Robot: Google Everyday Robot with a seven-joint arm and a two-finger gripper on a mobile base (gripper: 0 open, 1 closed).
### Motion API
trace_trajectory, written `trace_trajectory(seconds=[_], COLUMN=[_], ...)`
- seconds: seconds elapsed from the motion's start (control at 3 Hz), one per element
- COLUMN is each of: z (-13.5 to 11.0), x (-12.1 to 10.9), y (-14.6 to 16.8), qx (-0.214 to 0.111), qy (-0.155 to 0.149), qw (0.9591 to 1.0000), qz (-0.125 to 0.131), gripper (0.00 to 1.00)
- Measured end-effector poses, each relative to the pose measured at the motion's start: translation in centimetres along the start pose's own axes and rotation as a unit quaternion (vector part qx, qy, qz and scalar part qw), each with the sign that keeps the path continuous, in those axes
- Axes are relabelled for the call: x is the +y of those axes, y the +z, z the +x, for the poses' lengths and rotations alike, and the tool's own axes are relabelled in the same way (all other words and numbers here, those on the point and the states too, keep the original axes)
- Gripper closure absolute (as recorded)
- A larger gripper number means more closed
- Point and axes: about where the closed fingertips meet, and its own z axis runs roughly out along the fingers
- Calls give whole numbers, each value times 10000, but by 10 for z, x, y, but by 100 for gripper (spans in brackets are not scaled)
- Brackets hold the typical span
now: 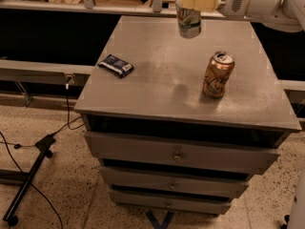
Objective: Place 7up can upright
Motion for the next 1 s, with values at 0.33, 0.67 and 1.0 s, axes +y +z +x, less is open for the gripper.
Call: trace_trajectory(seconds=[0.33,0.67,1.0], z=[28,53,69], x=[-14,-22,-28], y=[-1,2,3], qx=[-115,-129,-131], qy=[400,676,780], qw=[9989,9974,9967], qz=[223,232,202], gripper=[100,100,100])
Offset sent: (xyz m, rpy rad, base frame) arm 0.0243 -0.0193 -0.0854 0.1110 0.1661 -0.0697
